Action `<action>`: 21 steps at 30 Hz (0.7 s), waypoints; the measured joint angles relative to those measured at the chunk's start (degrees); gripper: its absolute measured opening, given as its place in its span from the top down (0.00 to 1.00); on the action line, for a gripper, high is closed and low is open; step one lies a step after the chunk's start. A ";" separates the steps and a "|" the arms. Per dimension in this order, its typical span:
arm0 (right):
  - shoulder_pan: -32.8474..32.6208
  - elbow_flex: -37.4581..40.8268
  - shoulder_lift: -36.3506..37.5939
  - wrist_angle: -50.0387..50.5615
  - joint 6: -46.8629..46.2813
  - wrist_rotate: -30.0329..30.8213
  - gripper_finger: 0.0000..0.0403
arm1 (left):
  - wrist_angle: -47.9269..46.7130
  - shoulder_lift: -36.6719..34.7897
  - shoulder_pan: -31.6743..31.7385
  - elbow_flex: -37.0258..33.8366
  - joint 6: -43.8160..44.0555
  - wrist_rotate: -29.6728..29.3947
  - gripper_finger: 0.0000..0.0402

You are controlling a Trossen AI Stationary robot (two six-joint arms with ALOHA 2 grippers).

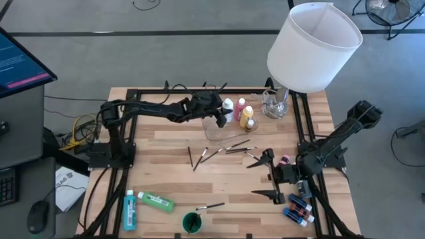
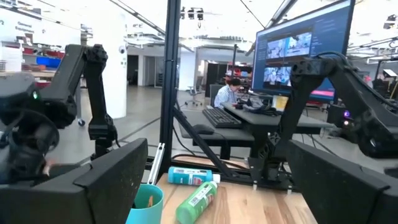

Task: Pick & Place Paint Supplies
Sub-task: Put the big white paint bottle into the transparent bin

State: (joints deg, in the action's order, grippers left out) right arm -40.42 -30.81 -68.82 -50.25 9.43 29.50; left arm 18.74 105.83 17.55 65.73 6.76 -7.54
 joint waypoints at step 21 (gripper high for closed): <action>0.74 -0.04 0.00 -0.02 -0.01 0.11 0.07 | 0.76 5.84 -0.19 3.98 0.74 -6.11 0.77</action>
State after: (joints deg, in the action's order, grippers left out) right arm -39.68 -30.85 -68.82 -50.26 9.42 29.61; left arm 19.50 111.67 17.37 69.71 7.50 -13.65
